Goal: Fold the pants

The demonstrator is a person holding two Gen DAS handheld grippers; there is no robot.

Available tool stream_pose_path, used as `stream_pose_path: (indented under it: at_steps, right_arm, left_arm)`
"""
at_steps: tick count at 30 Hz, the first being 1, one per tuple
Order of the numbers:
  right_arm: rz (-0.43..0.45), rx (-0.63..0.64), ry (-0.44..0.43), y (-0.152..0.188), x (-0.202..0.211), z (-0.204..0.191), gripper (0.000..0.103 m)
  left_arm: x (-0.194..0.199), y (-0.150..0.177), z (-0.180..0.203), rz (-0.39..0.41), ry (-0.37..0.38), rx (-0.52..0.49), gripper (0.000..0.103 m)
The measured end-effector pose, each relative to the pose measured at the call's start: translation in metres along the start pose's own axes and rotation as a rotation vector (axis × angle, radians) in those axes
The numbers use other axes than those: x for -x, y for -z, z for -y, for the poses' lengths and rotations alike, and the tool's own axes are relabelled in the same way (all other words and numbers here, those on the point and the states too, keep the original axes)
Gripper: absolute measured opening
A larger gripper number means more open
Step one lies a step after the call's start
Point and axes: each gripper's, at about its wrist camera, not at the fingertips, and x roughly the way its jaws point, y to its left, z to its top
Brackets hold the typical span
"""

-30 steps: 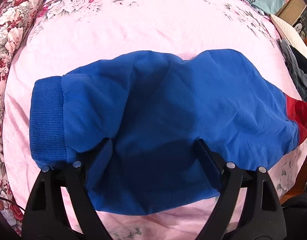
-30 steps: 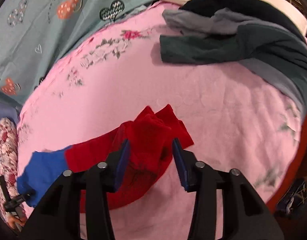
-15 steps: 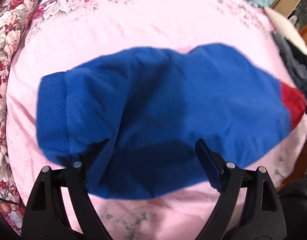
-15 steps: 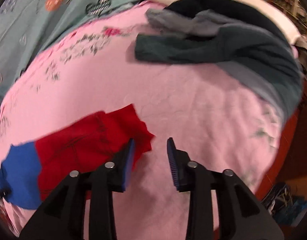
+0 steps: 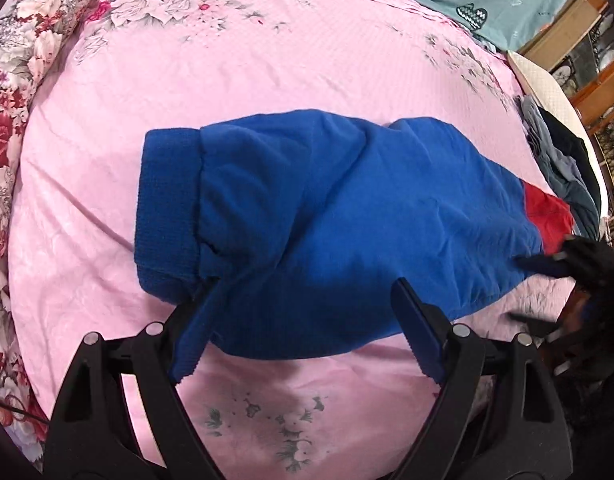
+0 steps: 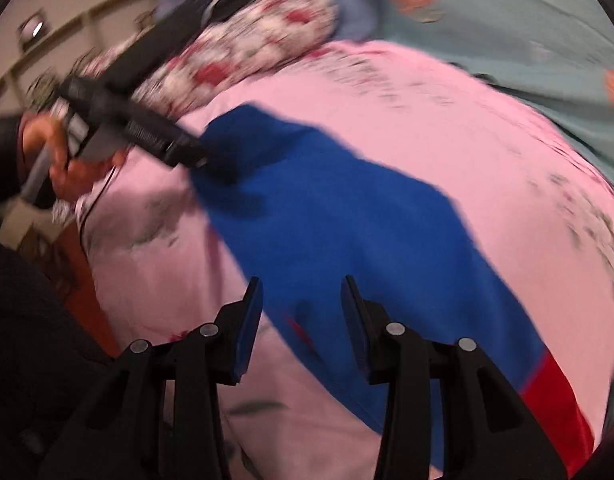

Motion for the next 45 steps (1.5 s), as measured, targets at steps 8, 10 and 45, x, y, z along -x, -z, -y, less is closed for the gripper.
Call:
stream_pose_path:
  at_steps: [8, 10, 45]
  right_arm:
    - [-0.127, 0.058, 0.058, -0.006, -0.033, -0.01, 0.004]
    - [-0.094, 0.042, 0.041, -0.014, -0.014, -0.018, 0.004]
    - [-0.26, -0.305, -0.57, -0.037, -0.062, 0.182, 0.057]
  left_arm:
    - [-0.006, 0.0, -0.01, 0.012, 0.073, -0.024, 0.086]
    - [-0.004, 0.001, -0.012, 0.014, 0.082, -0.035, 0.086]
    - [-0.048, -0.038, 0.023, 0.084, -0.126, 0.102, 0.094]
